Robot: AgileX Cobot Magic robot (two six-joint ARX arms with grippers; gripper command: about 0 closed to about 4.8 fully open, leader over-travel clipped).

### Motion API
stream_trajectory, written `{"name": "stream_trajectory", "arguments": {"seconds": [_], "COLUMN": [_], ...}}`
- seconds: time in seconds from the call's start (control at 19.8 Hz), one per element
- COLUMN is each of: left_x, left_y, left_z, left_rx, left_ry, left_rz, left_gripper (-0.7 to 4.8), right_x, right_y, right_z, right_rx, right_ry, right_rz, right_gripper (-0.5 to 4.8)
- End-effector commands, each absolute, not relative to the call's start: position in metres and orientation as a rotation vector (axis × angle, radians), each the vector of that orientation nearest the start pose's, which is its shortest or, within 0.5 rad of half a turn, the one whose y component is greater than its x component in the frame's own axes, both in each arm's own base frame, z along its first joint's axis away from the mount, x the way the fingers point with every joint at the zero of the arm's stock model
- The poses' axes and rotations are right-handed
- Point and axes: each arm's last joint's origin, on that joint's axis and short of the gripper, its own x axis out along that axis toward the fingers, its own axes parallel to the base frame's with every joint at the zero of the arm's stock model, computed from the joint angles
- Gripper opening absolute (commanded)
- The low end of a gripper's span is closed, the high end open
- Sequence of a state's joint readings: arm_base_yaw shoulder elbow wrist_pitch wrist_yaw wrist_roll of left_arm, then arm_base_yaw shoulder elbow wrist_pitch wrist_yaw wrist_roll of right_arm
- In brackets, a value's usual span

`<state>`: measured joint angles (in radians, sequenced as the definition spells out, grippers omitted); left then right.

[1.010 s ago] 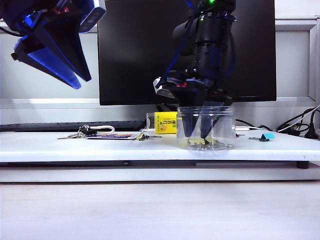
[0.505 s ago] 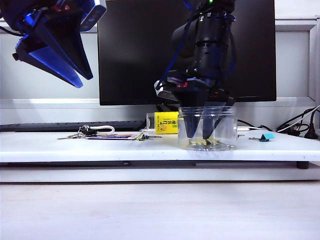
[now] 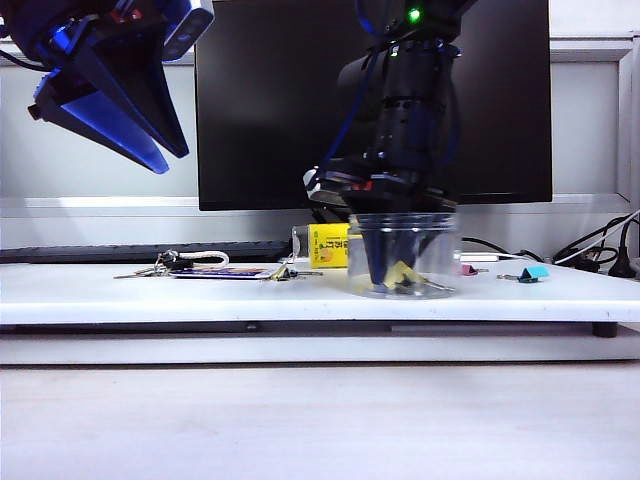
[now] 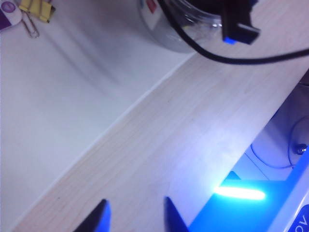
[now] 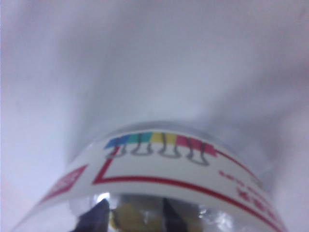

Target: Take the clips out of the round transparent plastic box and place them on the table.

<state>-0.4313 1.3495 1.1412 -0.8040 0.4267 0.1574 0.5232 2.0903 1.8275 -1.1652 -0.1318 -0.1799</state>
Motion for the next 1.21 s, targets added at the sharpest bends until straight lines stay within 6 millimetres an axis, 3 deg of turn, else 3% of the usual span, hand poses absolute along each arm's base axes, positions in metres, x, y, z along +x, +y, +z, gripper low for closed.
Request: {"name": "stream_trajectory", "arguments": {"seconds": [0.05,0.3,0.35,0.4,0.45,0.66,1.21], "left_x": [0.235,0.235,0.235,0.235,0.235,0.235,0.235], "left_y": [-0.121,-0.121,-0.121,-0.121,-0.121,-0.121,-0.121], "left_z": [0.291,0.291,0.291,0.291,0.292,0.292,0.292], "left_rx": [0.135,0.136,0.136,0.136,0.135,0.135,0.136], "left_ry": [0.962,0.956,0.955,0.955,0.954,0.952,0.951], "left_rz": [-0.866,-0.866,-0.866,-0.866,-0.867,-0.867,-0.867], "left_gripper": [1.52,1.52,1.52,1.52,1.52,1.52,1.52], "right_x": [0.369,0.371,0.370,0.369,0.368,0.367,0.374], "right_y": [0.215,0.211,0.210,0.209,0.209,0.210,0.211], "right_z": [0.247,0.258,0.258,0.258,0.258,0.258,0.230], "right_rx": [-0.393,-0.366,-0.368,-0.370,-0.370,-0.333,-0.386], "right_ry": [1.319,1.316,1.331,1.350,1.357,1.367,1.457], "right_rz": [0.680,0.666,0.664,0.662,0.662,0.705,0.647], "right_gripper": [1.03,1.08,1.31,1.91,2.03,2.03,2.03]}}
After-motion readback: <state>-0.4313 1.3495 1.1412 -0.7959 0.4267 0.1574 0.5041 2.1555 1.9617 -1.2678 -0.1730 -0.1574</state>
